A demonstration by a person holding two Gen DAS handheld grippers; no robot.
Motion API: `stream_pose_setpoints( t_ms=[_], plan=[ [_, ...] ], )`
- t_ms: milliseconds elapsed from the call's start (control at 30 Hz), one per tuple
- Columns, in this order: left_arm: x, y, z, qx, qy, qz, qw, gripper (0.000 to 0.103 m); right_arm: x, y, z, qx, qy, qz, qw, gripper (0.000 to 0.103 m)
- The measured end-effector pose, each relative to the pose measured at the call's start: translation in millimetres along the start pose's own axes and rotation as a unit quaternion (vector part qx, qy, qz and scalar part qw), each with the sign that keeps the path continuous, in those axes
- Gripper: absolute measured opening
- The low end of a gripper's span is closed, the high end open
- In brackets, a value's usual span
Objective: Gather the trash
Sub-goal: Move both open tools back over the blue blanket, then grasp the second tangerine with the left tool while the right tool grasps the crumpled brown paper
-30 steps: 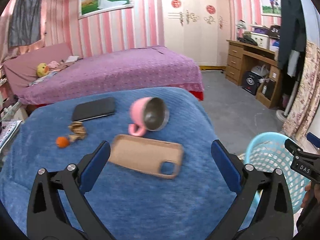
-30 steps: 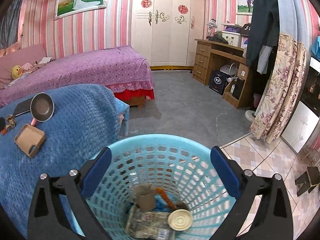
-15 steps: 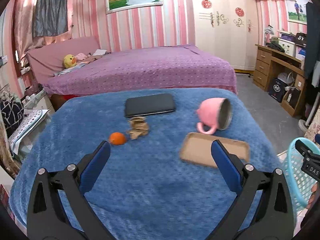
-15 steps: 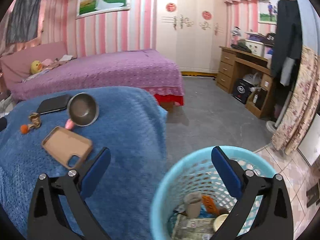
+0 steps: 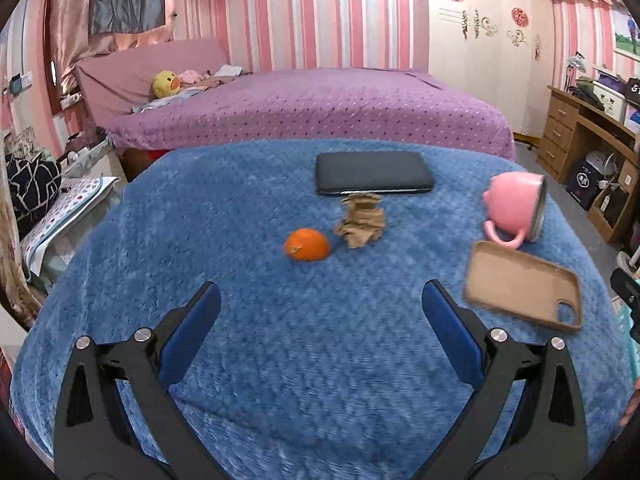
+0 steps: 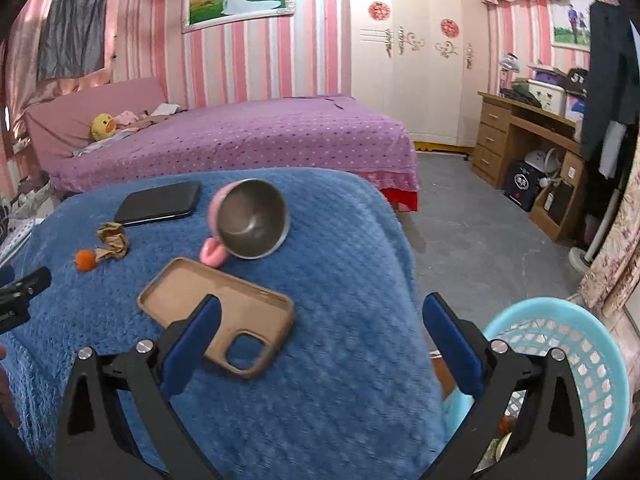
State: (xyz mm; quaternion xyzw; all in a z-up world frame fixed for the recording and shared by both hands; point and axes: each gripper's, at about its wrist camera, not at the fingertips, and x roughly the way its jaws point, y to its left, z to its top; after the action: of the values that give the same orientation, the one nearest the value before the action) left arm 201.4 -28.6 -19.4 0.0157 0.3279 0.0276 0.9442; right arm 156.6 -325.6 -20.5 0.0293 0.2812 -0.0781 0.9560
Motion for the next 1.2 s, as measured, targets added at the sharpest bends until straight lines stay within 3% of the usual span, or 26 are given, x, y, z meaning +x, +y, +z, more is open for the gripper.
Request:
stream_pose_setpoints(
  t_ms=[200,433,733,900,1033,1100,1200],
  plan=[
    [27,15,-3,-0.012,0.022,0.009,0.9997,0.097,11,20,-1,-0.022,0.003,0.003,1.000,0.098],
    [55,26,-4,-0.038,0.053,-0.014,0.9978,0.097,22,28,-2,-0.031,0.010,0.003,0.999,0.098],
    [88,24,19,-0.031,0.063,-0.017,0.9974,0.083,43,21,3,-0.013,0.034,0.009,0.999,0.098],
    [118,25,25,-0.041,0.105,-0.030,0.9931,0.064,50,24,9,-0.024,0.030,0.018,0.999,0.098],
    [125,27,29,-0.046,0.103,-0.036,0.9930,0.062,55,33,17,-0.043,0.025,0.024,0.998,0.098],
    [127,23,29,-0.034,0.103,-0.041,0.9933,0.046,58,41,20,-0.049,0.026,0.031,0.998,0.098],
    [124,22,29,-0.032,0.099,-0.048,0.9934,0.035,57,54,19,-0.060,0.028,0.043,0.997,0.098]
  ],
)
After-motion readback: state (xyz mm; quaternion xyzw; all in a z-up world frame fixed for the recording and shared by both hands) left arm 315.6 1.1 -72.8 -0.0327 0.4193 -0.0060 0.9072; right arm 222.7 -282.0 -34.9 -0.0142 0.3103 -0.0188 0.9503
